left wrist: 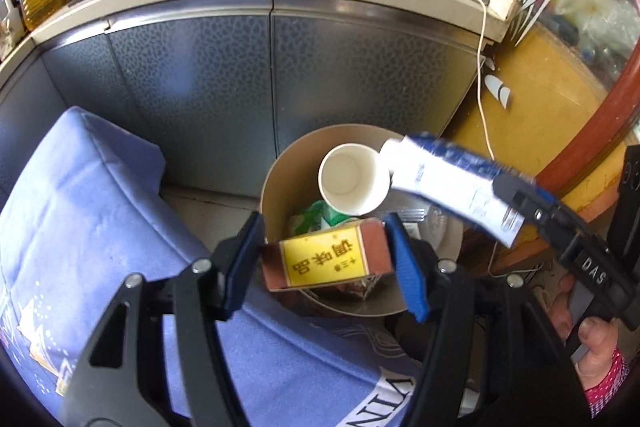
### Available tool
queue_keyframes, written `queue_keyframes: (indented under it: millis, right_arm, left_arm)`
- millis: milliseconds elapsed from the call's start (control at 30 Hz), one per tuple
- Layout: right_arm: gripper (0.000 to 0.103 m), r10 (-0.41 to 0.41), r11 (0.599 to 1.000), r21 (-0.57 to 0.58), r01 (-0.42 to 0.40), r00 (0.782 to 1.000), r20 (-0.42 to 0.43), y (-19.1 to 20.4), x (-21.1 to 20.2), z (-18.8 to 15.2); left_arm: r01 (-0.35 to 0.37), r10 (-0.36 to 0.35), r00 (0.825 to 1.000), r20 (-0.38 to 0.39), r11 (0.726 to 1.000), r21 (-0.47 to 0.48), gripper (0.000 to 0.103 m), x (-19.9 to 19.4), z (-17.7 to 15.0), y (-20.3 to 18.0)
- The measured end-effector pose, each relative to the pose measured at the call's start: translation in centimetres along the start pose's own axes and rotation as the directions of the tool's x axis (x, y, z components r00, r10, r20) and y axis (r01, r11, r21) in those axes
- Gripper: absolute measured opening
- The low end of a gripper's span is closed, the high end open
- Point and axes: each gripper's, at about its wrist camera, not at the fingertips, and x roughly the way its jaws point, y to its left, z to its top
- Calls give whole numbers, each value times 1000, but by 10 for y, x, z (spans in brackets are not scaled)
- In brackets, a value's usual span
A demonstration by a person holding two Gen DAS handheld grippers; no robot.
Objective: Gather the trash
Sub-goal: 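Carry the box and carton to the beige bin and open both tools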
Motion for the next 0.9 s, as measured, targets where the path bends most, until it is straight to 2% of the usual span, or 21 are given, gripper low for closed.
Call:
queue_keyframes:
  millis: [133, 233, 300, 367, 500, 600, 767, 900]
  right_arm:
    - [48, -111, 992, -59, 116, 991, 79, 14, 12, -2]
    - [48, -142, 988, -48, 145, 988, 58, 17, 32, -8]
    - [48, -137, 989, -43, 138, 990, 34, 18, 45, -13]
    - [48, -107, 993, -43, 107, 994, 1, 19, 54, -16]
    - [50, -83, 996, -36, 83, 996, -21, 19, 54, -21]
    - [52, -56, 998, -38, 54, 998, -43, 21, 49, -23]
    - [55, -56, 998, -30, 56, 998, -18, 22, 31, -28]
    - [55, -26, 999, -21, 26, 1000, -16, 24, 21, -32]
  left_arm:
    - [-2, 2, 1000, 12, 1000, 4, 60, 10, -4, -2]
    - [-11, 10, 1000, 13, 1000, 26, 60, 16, -4, -8]
    - [-15, 15, 1000, 4, 999, 49, 60, 20, -4, -12]
    - [13, -10, 999, -43, 998, 61, 61, 28, -4, -13]
    - [-20, 20, 994, -105, 1000, 1, 70, 46, -9, 4]
    - [-12, 5, 989, -148, 999, -49, 70, 56, -16, 18]
    - [-18, 9, 990, -144, 998, -64, 70, 54, -21, 23]
    - [-5, -1, 995, -102, 998, -62, 70, 36, -22, 22]
